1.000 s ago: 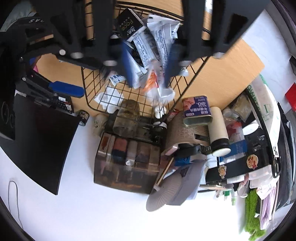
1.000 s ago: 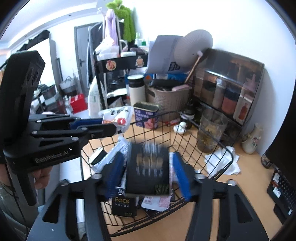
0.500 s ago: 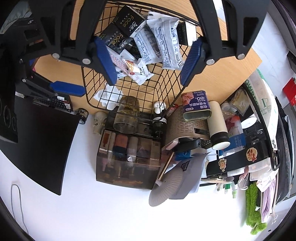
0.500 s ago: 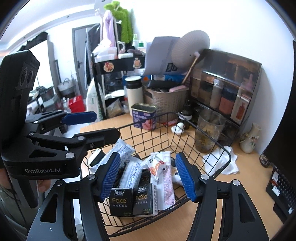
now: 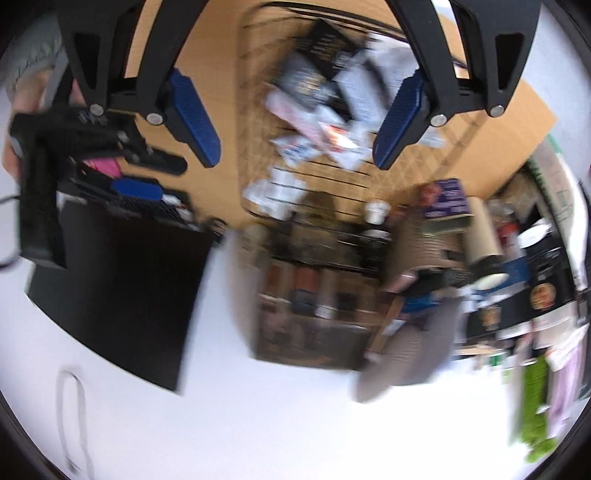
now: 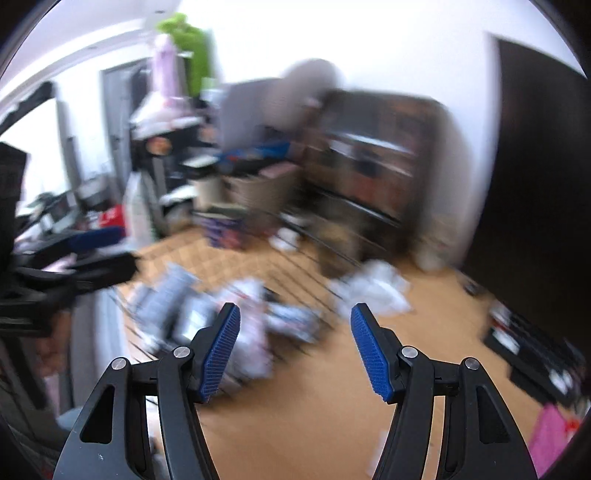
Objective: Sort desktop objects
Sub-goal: 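Move both open grippers back over the desk toward the last sachet, then grasp the white sachet with the right gripper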
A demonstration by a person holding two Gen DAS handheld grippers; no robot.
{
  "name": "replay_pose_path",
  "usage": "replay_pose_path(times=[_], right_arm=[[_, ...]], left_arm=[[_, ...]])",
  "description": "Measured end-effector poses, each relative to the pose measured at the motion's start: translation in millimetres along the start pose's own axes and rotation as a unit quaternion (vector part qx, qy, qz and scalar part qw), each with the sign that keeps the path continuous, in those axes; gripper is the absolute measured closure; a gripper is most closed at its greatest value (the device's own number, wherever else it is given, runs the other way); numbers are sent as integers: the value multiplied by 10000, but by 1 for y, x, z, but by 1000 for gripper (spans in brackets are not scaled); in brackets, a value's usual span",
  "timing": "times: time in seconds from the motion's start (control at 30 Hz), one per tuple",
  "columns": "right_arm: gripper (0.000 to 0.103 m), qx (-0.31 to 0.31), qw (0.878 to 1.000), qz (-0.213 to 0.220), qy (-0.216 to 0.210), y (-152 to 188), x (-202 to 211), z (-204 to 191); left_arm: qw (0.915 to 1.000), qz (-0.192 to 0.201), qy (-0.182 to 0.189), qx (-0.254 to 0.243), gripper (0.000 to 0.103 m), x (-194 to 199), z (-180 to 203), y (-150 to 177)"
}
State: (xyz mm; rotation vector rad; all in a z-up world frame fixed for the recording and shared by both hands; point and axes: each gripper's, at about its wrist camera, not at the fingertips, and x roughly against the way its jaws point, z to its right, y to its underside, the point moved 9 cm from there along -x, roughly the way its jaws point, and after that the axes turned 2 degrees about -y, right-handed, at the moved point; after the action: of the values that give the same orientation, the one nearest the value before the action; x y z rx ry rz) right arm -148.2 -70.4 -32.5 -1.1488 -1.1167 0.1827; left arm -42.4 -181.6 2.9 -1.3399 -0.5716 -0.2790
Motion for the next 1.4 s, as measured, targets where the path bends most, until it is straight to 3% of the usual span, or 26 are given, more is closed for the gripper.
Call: replay_pose_path(times=[0.2, 0.37, 0.57, 0.83, 0.97, 1.4], right_arm=[[41, -680, 9935, -406, 818, 69, 11, 88], [41, -1103, 9866, -913, 787, 131, -18, 117], [41, -1214, 9839, -1109, 703, 159, -45, 120], [40, -1076, 9839, -1252, 689, 161, -59, 110], [40, -825, 9835, -1325, 916, 163, -61, 106], [40, -1195, 9741, -1336, 1377, 191, -22, 148]], left_arm=[[9932, -565, 669, -762, 18, -35, 101, 39], [9824, -1252, 888, -1062, 18, -75, 150, 91], [9782, -1736, 847, -762, 18, -104, 144, 120], [9805, -1772, 601, -596, 18, -108, 124, 122], [9788, -1888, 576, -548, 18, -115, 120, 129], [9768, -1945, 456, -773, 18, -143, 130, 125]])
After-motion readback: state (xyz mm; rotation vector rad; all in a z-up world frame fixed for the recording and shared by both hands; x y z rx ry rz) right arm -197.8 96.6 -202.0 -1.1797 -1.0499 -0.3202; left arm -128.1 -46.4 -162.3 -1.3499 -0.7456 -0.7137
